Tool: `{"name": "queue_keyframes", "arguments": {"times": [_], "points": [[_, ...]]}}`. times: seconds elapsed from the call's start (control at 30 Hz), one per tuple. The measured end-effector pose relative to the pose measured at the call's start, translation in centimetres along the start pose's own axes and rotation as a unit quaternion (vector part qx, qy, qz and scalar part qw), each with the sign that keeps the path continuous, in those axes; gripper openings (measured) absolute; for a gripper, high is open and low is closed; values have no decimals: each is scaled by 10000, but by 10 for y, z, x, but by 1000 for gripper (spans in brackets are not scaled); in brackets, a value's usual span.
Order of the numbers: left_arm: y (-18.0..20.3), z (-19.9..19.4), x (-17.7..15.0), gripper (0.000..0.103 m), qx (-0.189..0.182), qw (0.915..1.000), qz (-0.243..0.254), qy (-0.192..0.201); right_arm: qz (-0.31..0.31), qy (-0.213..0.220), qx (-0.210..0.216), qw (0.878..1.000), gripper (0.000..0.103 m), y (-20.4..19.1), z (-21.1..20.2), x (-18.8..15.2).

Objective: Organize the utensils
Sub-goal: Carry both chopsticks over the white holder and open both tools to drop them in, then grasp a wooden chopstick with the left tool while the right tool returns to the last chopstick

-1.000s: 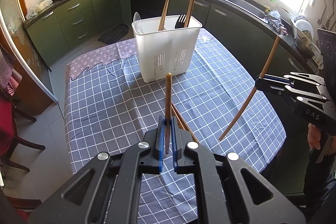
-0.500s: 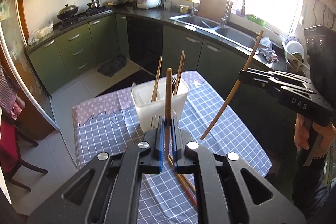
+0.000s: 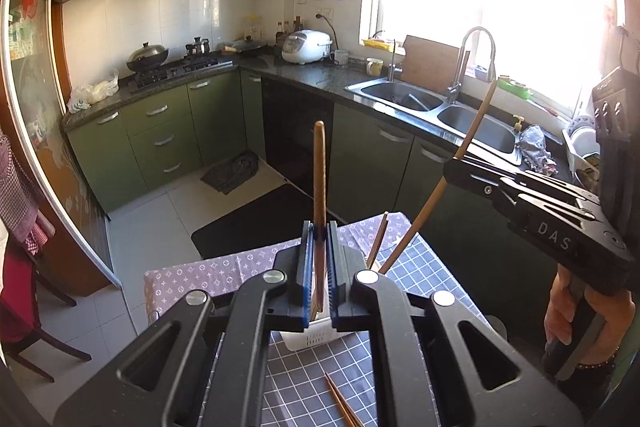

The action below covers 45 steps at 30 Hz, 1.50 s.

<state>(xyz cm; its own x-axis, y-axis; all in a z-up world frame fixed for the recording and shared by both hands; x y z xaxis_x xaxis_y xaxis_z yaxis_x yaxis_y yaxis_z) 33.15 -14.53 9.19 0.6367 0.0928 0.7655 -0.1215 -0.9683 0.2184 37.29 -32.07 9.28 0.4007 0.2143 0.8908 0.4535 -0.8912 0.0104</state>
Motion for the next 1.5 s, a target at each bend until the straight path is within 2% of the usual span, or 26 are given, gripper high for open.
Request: {"name": "queue_keyframes", "arguments": {"times": [0.2, 0.37, 0.43, 0.53, 0.7, 0.8, 0.9, 1.03, 1.13, 1.2, 1.3, 1.43, 1.5], "points": [[-16, 55, -25, 6, 279, 9980, -29, -560, -80, -576, 36, 9983, 7, -6, 58, -32], [-31, 74, -38, 7, 380, 9961, -56, -793, -112, -917, 116, 9957, 7, -9, 85, -54], [-34, 75, -40, 14, 399, 9959, -73, -809, -124, -936, 113, 9955, 7, -9, 87, -60], [-33, 67, -38, 27, 365, 9964, -95, -761, -122, -861, 117, 9961, 9, -10, 77, -60], [-27, 35, -35, 28, 258, 9977, -117, -615, -115, -495, 159, 9986, 18, -14, 29, -54], [-26, 18, -53, 35, 182, 9956, -196, -894, -95, -339, 271, 9990, 26, -19, -9, -67], [-33, 19, -93, 35, 42, 9853, -502, -1630, -72, -563, 425, 9975, 34, -25, -29, -104], [-42, 36, -161, 34, 119, 9625, -652, -2632, -47, -1175, 349, 9925, 34, -27, -29, -176], [-49, 53, -204, 33, 252, 9438, -829, -3189, 81, -1720, 293, 9846, 34, -24, -13, -229], [-52, 65, -227, 26, 400, 9336, -902, -3444, 194, -2009, 323, 9789, 34, -22, -4, -258], [-52, 81, -249, 23, 638, 9224, -943, -3691, 320, -2166, 385, 9750, 34, -24, 2, -285], [-51, 96, -257, 20, 831, 9160, -1054, -3782, 395, -2174, 487, 9741, 38, -26, 5, -297], [-50, 102, -256, 19, 948, 9166, -1039, -3742, 439, -2146, 507, 9744, 38, -27, 5, -300]]}}
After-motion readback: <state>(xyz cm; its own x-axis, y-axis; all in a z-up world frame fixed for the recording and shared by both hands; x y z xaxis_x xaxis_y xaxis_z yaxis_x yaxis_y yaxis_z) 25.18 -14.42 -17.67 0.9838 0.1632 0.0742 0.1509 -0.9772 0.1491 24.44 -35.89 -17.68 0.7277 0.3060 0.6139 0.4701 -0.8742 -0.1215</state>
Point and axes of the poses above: each gripper's, at about its wrist camera, not at the fingertips, and z roughly the way its jaws point, y to its right, x to its top, the point moved 4 cm from there along z, roughly the way its jaws point, and after that the axes turned 15 degrees about -z, right-handed, at the moved point
